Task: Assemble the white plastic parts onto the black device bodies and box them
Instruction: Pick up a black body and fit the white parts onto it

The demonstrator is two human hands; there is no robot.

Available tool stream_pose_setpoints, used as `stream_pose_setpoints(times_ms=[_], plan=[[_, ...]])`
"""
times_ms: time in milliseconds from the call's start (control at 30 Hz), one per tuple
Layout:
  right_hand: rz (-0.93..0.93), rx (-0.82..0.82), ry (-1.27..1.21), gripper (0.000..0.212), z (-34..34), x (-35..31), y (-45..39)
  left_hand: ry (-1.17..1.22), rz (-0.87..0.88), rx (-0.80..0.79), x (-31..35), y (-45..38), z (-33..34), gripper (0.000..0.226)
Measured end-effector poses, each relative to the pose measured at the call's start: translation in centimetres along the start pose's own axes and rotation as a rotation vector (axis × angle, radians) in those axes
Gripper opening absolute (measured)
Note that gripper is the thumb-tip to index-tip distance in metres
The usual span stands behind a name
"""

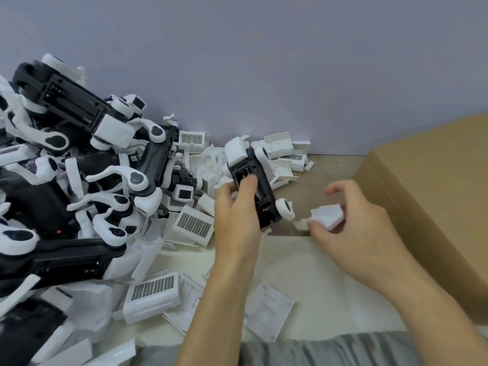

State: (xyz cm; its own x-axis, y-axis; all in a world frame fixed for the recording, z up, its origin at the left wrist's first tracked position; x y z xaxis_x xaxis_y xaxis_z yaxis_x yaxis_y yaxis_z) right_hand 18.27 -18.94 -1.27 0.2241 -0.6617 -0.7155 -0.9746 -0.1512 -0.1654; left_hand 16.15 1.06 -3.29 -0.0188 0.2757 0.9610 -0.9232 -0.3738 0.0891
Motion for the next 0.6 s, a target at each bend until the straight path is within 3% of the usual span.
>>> stream_pose_setpoints(times_ms=[100, 267, 367, 600], plan=[[0.039, 0.008, -0.139, 0.051, -1.4, 0.8, 1.9, 0.007, 0.041, -0.035, 0.3, 0.1, 0.7, 0.018], [0.039, -0.214, 0.01, 0.062, -0.5, 0.1, 1.6, -0.044, 0.115, -0.043, 0.7, 0.5, 1.3, 0.028], [0.001, -0.251, 0.003, 0.068, -0.2, -1.2, 1.6, -0.083, 0.153, -0.068, 0.8, 0.8, 1.7, 0.024], [-0.02, 0.121, -0.408, 0.045, -1.2, -1.7, 1.0, -0.198, 0.197, -0.278, 0.4, 1.7, 4.7, 0.015]])
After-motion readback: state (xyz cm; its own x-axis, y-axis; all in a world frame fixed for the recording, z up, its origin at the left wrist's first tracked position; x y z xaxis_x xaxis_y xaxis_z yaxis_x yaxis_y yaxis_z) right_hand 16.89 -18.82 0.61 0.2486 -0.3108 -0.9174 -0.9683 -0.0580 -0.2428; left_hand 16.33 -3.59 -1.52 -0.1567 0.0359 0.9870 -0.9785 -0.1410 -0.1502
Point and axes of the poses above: each hand's wrist, its own y-axis away from the middle knuckle, its own z-axis out of the palm, x = y × z, the point moved 10 cm from there along -y, towards the middle knuckle, and after that the axes turned 4 degrees about -x, right-handed, at the moved point
